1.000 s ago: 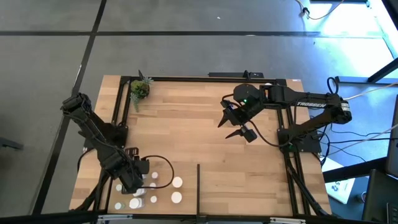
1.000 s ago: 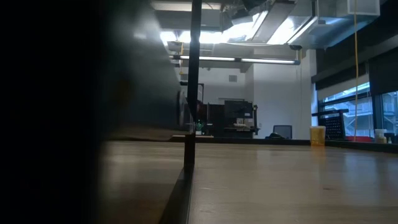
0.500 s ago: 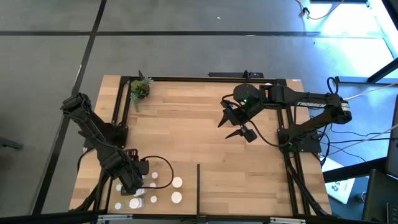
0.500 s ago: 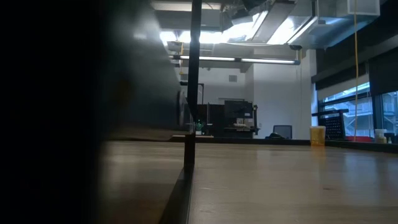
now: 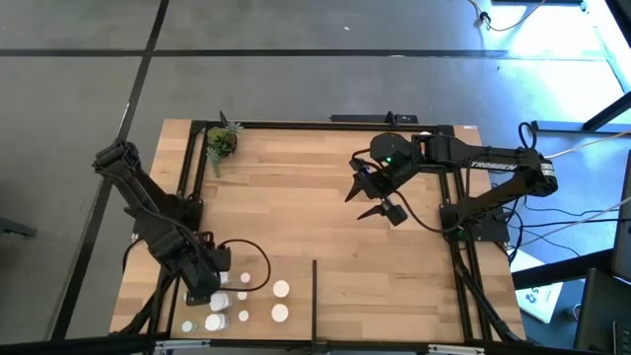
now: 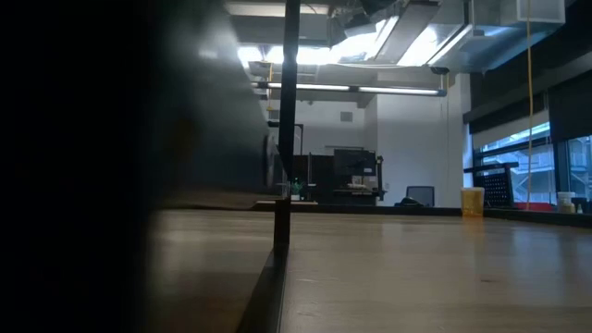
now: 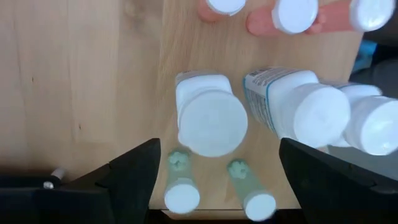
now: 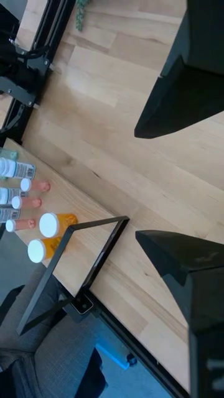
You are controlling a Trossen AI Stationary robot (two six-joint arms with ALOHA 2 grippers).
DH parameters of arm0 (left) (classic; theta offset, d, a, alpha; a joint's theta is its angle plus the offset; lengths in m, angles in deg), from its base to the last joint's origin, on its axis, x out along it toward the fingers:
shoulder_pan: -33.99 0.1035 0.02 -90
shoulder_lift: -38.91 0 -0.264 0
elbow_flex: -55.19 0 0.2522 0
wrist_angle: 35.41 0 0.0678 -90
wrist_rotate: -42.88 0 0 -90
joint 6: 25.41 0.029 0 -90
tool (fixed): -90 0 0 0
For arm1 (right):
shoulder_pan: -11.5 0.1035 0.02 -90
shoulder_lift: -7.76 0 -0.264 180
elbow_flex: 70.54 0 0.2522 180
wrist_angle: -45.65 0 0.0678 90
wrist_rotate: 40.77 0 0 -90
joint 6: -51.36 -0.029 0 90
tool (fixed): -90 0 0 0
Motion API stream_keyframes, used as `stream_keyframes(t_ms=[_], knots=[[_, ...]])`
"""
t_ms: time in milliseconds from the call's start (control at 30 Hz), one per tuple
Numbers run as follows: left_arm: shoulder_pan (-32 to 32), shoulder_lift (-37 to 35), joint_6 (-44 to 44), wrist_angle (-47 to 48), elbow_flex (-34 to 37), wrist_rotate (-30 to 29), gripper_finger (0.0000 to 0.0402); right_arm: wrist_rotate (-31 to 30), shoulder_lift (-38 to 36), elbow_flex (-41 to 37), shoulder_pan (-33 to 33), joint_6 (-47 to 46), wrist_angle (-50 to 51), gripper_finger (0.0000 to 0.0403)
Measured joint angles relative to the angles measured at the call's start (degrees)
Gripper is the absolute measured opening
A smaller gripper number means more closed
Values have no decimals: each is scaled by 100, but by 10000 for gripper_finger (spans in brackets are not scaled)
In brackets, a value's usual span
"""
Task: Pick and place medicine bottles onto shelf by color
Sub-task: Put the orange pill bottle on the shelf aligned with the other orange pill bottle
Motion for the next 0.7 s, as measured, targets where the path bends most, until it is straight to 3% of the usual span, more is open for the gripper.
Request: stream_keyframes(t_ms=[333,533,700], knots=[[3,-648,-473,69,0,-43,322,-1,0,0,1,0,-22,257],[327,-948,-375,163,0,-972,322,1,0,0,0,0,-23,257],[1078,-1084,-50,259,0,-1579,322,1,0,0,1,0,-24,257]])
